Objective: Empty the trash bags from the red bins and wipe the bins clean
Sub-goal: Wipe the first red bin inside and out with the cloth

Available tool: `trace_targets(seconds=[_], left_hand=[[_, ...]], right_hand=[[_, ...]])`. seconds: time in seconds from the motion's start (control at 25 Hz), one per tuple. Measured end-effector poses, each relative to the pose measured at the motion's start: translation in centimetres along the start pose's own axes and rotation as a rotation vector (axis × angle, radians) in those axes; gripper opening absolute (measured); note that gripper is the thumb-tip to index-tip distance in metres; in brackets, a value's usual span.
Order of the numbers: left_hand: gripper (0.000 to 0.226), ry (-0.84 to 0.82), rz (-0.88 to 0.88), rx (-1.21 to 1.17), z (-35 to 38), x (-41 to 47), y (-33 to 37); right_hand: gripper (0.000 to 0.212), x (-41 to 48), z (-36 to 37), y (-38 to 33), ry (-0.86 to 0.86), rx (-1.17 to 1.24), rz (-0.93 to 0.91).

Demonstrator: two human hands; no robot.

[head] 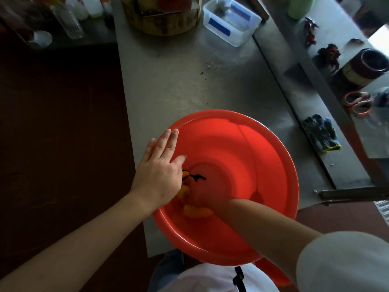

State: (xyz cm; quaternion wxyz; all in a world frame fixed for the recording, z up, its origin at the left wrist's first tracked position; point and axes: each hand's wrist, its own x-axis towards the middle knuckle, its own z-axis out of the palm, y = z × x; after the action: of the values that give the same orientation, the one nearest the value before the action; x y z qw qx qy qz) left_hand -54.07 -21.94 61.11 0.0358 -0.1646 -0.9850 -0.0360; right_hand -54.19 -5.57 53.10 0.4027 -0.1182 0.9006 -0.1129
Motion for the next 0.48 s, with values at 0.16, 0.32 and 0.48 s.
trace_targets(seconds=[0.16,0.32,0.48], left_hand=[[0.044,-0.011,-0.008,-0.019,-0.2,0.0,-0.1],[0.044,-0.029,-0.016,-0.017,-0.4,0.0,-0.1],[0.045,-0.033,-0.024,-0.018,-0.4,-0.1,0.0]], right_hand=[[0.044,0.7,-1.5,1.7,0.085,-0.104,0.03],[0.055,0.7,-2.1,3.0,-0.014,-0.101,0.112],[0.051,0.4,-1.5,4.0,0.075,-0.119,0.214]])
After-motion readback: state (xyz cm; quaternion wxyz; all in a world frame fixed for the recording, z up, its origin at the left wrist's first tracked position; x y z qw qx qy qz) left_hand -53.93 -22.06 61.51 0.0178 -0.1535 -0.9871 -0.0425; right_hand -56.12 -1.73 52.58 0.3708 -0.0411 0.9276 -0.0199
